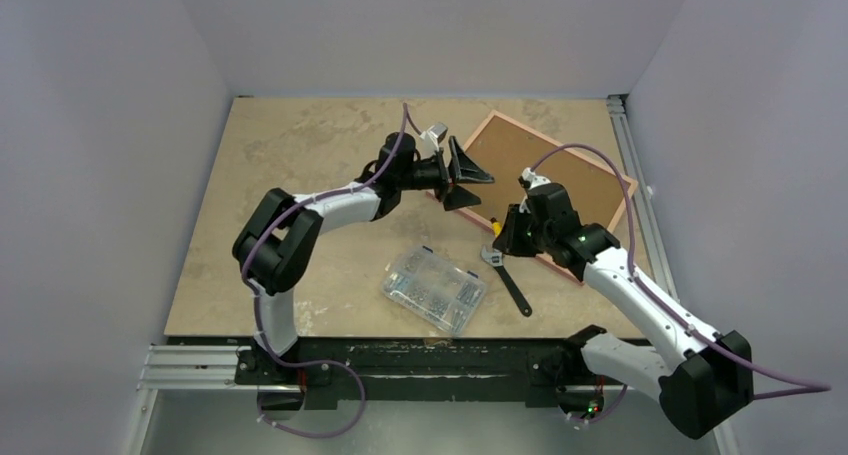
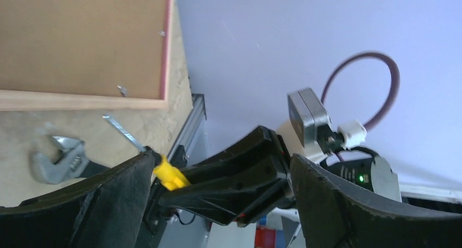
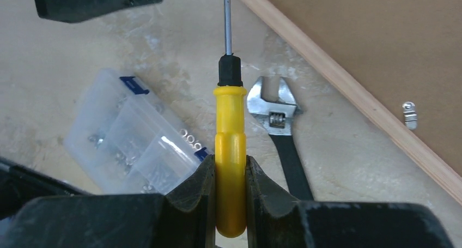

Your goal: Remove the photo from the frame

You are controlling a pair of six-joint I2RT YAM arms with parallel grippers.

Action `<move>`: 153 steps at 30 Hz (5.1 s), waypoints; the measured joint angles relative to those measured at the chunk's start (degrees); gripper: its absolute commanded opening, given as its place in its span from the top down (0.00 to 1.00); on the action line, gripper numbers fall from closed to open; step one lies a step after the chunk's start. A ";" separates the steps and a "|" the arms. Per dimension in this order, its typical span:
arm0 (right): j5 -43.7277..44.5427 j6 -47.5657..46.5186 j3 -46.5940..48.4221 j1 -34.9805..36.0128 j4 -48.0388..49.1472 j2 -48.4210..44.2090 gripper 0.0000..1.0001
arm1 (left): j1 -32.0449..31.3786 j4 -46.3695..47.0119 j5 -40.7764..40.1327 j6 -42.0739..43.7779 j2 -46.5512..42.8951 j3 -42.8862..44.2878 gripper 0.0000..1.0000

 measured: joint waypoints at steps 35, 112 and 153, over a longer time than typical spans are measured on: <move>-1.53 5.73 -8.44 7.93 16.20 -12.33 0.51 | -8.85 -11.04 -10.60 -1.44 -9.57 -8.37 1.00; 15.87 11.89 -12.92 8.22 15.80 -21.57 1.00 | -4.46 -3.30 -16.37 -12.61 -12.37 -21.20 0.38; 28.17 6.56 -4.44 8.17 -0.94 -24.41 1.00 | -6.40 -65.24 -48.37 -2.75 16.15 30.47 0.52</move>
